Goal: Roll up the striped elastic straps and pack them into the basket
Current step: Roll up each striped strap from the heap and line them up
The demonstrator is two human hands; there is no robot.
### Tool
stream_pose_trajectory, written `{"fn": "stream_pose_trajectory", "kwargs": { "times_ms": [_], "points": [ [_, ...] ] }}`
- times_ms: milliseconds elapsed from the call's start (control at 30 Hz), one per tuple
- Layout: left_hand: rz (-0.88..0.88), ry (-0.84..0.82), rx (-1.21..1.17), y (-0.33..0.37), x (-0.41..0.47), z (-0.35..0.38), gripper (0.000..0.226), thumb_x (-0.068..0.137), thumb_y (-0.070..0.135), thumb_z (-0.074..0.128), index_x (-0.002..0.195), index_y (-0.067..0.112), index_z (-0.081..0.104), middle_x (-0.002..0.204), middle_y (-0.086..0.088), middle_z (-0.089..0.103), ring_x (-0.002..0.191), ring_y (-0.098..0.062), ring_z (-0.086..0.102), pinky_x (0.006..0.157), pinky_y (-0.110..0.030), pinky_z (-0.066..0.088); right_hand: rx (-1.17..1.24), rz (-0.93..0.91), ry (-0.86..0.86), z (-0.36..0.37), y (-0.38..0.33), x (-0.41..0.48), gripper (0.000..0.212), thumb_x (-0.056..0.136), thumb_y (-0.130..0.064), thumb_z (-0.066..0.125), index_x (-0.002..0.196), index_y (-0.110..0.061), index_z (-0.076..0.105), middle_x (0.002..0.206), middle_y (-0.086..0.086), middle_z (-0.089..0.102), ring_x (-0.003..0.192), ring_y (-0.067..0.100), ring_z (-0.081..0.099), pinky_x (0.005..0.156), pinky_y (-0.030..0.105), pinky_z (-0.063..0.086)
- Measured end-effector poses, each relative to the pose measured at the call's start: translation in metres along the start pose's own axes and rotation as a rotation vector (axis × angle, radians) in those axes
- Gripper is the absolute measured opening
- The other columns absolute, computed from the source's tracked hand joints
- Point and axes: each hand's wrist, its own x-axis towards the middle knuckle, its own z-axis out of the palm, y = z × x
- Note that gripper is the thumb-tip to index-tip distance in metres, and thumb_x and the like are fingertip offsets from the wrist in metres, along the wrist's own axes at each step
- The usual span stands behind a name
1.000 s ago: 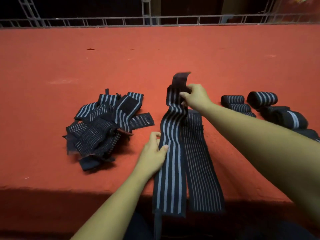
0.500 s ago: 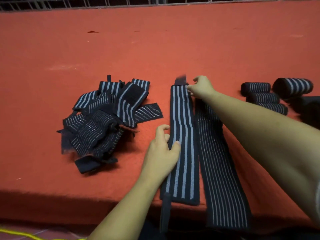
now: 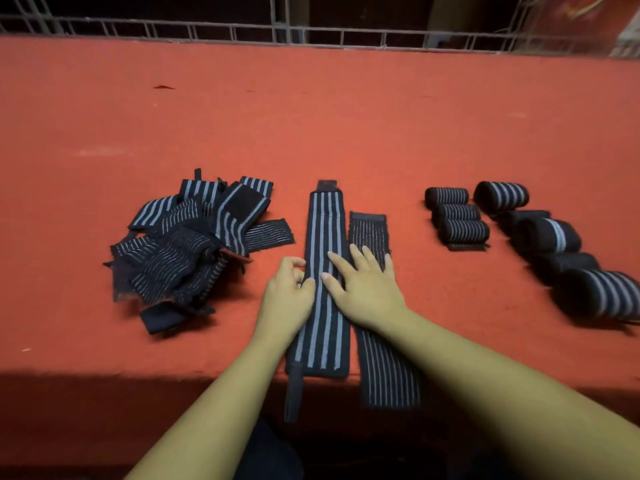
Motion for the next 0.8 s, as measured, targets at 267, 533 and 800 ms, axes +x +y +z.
{"fn": "stream_pose_trajectory", "kwargs": {
  "times_ms": [267, 533, 800],
  "points": [
    [0.080, 0.032, 0.195, 0.001, -0.008, 0.000, 0.036, 0.092, 0.013, 0.060, 0.128, 0.008, 0.057, 0.091, -0.009, 0.066, 0.089, -0.030, 0.063, 0.074, -0.030, 0.040, -0.046, -0.057, -0.003, 0.003, 0.003, -0.001, 0.062, 0.098, -0.067, 0.017, 0.155, -0.044, 0.018, 0.168, 0.000, 0.008, 0.155, 0.020, -0.001, 0.122, 0.056, -0.006],
    [0.244, 0.358, 0.576, 0.001, 0.033, -0.072, 0.035, 0.081, 0.012, 0.068, 0.114, 0.002, 0.063, 0.113, -0.019, 0.052, 0.109, -0.039, 0.049, 0.098, -0.051, 0.042, -0.058, -0.053, -0.002, 0.003, 0.001, -0.003, 0.062, 0.098, -0.065, 0.016, 0.156, -0.042, 0.018, 0.168, 0.003, 0.009, 0.155, 0.023, 0.000, 0.122, 0.057, -0.005],
    [0.116, 0.434, 0.940, -0.016, 0.046, -0.124, 0.057, 0.077, -0.002, 0.068, 0.130, 0.003, 0.049, 0.147, -0.028, 0.028, 0.123, -0.045, 0.035, 0.102, -0.057, 0.034, -0.045, -0.060, 0.014, 0.004, 0.001, -0.001, 0.061, 0.098, -0.064, 0.018, 0.155, -0.042, 0.020, 0.167, 0.003, 0.012, 0.154, 0.023, 0.002, 0.122, 0.057, -0.004]
  ]
}}
